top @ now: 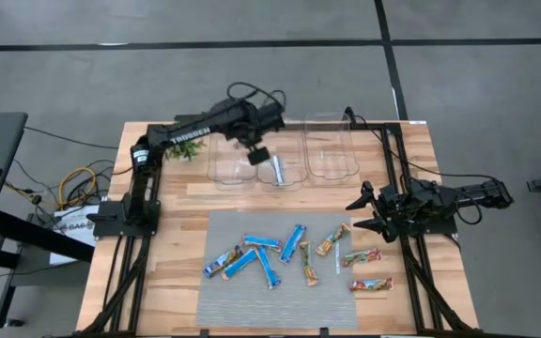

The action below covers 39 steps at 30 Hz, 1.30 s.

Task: Pick and place Granola Bars by type
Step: Put the red granola bar into the left transparent bin

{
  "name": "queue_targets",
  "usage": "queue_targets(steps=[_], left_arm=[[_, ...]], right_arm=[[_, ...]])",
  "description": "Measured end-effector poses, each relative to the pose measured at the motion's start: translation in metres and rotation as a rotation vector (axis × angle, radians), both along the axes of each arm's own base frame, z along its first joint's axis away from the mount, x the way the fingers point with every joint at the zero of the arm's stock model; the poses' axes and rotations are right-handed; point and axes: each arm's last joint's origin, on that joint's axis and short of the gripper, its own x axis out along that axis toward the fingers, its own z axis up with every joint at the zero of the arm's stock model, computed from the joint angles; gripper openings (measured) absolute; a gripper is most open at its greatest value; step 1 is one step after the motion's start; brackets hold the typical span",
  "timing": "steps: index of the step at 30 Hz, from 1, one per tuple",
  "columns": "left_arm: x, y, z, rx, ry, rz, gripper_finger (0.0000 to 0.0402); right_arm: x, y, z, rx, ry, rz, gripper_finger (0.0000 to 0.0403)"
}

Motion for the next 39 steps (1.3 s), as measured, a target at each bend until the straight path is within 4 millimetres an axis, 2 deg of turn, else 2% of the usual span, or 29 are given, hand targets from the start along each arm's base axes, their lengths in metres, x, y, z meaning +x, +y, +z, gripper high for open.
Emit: queue_targets(steps=[7,12,16,23,26,34,39], left_arm=[[-0.026,0.025,0.000,-0.062,0.106,0.094,0.0016],[-0.033,0.033,-0.004,-0.092,0.125,0.121,0.0017],[-0.032,0.035,-0.022,-0.126,0.159,0.116,0.0017],[-0.023,0.030,-0.077,-0.218,0.174,0.045,0.0017],[-0.022,0.026,-0.094,-0.238,0.152,0.012,0.0018],[-0.044,0.019,-0.112,-0.211,0.059,0.007,0.0024],[-0.053,0.015,-0.123,-0.253,0.030,0.008,0.0067]], right_arm=[[0.000,0.000,0.000,0.000,0.000,0.000,0.0260],[0.000,0.000,0.000,0.000,0.000,0.000,0.0260],[0.000,0.000,0.000,0.000,0.000,0.000,0.0260],[0.000,0.000,0.000,0.000,0.000,0.000,0.0260],[0.000,0.000,0.000,0.000,0.000,0.000,0.0260],[0.000,0.000,0.000,0.000,-0.001,0.000,0.0260],[0.000,0.000,0.000,0.000,-0.001,0.000,0.0260]])
